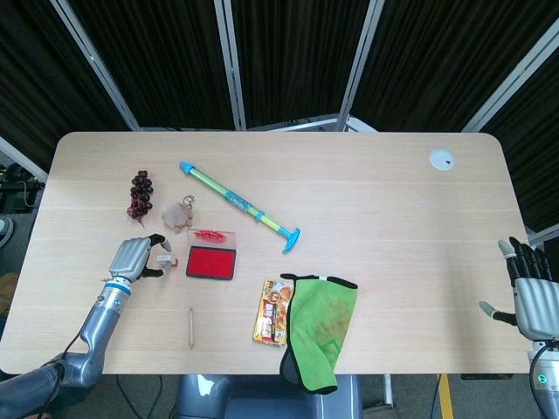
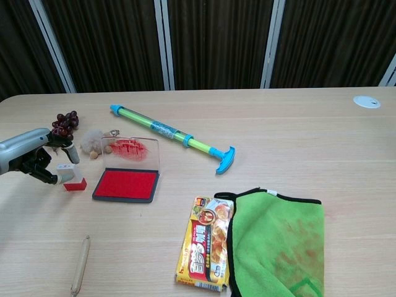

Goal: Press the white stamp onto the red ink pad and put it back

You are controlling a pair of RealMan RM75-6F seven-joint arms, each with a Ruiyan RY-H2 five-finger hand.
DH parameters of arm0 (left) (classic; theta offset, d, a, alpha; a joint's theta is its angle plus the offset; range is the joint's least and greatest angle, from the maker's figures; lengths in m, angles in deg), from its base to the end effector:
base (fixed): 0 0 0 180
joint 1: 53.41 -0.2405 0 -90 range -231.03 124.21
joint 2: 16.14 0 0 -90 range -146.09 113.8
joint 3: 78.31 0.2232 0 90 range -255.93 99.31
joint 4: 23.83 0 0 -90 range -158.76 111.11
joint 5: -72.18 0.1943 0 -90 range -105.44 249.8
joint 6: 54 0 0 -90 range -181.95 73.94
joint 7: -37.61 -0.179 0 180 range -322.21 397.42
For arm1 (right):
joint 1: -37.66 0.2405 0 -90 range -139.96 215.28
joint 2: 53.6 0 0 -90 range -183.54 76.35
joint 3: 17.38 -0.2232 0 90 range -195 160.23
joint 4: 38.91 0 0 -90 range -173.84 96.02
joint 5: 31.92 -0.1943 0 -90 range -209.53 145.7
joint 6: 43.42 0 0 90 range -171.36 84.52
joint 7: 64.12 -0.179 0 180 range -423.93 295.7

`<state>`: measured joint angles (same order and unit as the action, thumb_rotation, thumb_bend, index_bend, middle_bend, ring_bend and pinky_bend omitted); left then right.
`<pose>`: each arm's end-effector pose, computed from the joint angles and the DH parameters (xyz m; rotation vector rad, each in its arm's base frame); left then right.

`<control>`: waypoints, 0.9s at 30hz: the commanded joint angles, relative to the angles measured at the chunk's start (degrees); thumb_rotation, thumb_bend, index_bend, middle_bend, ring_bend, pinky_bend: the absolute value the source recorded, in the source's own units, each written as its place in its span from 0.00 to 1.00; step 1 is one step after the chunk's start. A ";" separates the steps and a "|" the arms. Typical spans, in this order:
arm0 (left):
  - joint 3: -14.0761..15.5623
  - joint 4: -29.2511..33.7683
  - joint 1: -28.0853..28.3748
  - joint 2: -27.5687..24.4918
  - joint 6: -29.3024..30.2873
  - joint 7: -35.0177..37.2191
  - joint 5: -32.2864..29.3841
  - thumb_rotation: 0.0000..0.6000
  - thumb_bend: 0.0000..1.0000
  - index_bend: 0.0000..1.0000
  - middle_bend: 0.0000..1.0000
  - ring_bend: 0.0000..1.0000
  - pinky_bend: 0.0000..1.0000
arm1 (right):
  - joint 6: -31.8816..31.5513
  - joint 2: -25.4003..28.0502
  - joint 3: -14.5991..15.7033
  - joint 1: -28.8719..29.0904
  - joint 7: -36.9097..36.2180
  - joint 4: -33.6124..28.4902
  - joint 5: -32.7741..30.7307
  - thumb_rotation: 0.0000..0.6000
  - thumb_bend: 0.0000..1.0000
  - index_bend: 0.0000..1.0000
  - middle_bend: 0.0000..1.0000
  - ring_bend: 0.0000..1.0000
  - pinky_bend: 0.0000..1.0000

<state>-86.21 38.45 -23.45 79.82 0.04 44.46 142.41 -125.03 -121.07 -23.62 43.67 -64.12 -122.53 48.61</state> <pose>-0.2457 0.3360 -0.0217 -1.5566 -1.2896 -0.8916 -0.3080 -0.2306 0.1659 1.3194 -0.8651 0.8124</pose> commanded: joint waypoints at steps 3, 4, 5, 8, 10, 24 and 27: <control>0.09 0.25 -0.07 -0.22 -0.13 -0.55 0.01 1.00 0.20 0.37 0.24 0.81 0.93 | 0.02 -0.01 0.02 -0.01 0.09 -0.03 -0.03 1.00 0.00 0.00 0.00 0.00 0.00; 0.16 0.50 -0.13 -0.42 0.11 -0.75 0.20 1.00 0.18 0.36 0.21 0.80 0.93 | 0.00 0.00 0.01 -0.01 0.03 -0.07 -0.02 1.00 0.00 0.00 0.00 0.00 0.00; 0.18 0.94 -0.27 -0.70 0.42 -0.82 0.36 1.00 0.17 0.35 0.19 0.80 0.93 | 0.00 0.04 0.00 -0.01 -0.04 -0.11 -0.01 1.00 0.00 0.00 0.00 0.00 0.00; 0.21 3.11 -0.85 -2.33 2.13 -1.23 1.23 1.00 0.15 0.33 0.16 0.79 0.92 | -0.04 0.17 0.00 -0.01 -0.32 -0.29 0.12 1.00 0.00 0.00 0.00 0.00 0.00; 0.35 5.15 -1.41 -3.99 3.70 -1.93 2.01 1.00 0.14 0.31 0.14 0.79 0.91 | -0.05 0.30 0.03 -0.03 -0.54 -0.43 0.20 1.00 0.00 0.00 0.00 0.00 0.00; 2.64 22.25 -11.11 -19.38 23.78 -13.61 8.58 1.00 0.00 0.00 0.00 0.10 0.11 | -2.24 2.38 0.84 -0.87 -2.85 -3.53 3.09 1.00 0.00 0.00 0.00 0.00 0.00; 3.90 25.30 -13.96 -21.40 27.21 -15.00 9.14 1.00 0.00 0.00 0.00 0.00 0.00 | -2.54 2.65 1.06 -0.97 -3.14 -3.85 3.67 1.00 0.00 0.00 0.00 0.00 0.00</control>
<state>-83.68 60.14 -34.31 61.11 23.40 31.78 150.71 -127.55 -118.43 -22.58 42.71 -67.26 -126.37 52.28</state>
